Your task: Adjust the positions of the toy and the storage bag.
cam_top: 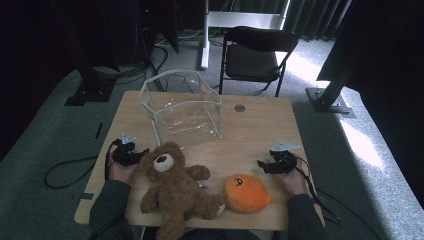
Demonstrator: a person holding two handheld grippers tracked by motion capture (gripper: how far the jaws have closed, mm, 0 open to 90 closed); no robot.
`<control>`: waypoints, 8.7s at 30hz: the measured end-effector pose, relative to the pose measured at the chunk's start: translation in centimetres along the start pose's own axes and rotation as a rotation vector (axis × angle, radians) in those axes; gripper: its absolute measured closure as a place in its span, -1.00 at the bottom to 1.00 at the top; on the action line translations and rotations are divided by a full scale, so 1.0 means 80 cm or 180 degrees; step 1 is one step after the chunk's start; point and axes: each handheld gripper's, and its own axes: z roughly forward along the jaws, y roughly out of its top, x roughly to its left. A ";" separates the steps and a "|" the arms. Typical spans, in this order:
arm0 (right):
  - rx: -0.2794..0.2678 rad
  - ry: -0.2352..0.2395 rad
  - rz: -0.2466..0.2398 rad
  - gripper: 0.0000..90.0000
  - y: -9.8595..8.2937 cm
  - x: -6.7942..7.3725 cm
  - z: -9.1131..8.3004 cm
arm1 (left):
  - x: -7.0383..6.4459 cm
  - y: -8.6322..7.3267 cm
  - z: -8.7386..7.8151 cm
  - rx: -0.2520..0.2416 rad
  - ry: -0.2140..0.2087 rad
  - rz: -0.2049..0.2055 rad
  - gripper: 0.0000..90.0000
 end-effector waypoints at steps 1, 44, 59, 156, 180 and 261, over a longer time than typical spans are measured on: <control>-0.0003 -0.0002 -0.0008 -0.38 0.002 0.000 -0.001 | 0.000 0.001 -0.001 0.0001 -0.0006 0.0005 -0.24; -0.0263 0.0304 -0.0092 0.26 0.090 0.013 -0.002 | -0.003 0.040 -0.033 -0.0332 -0.0094 0.0082 -0.20; -0.0341 0.0337 -0.0305 0.29 0.139 0.034 0.010 | -0.019 0.058 -0.057 -0.0499 -0.0172 0.0220 -0.20; -0.0364 0.0416 -0.0292 0.09 0.124 0.041 0.015 | -0.118 0.035 -0.088 -0.0155 -0.1234 0.0727 -0.16; -0.0389 0.0544 -0.0339 0.06 0.118 0.052 0.019 | -0.172 0.097 0.009 0.0025 -0.1773 0.1465 0.08; 0.0042 -0.0550 0.0288 0.06 0.079 0.015 -0.043 | -0.304 0.088 -0.071 -0.0479 -0.2464 0.1588 -0.19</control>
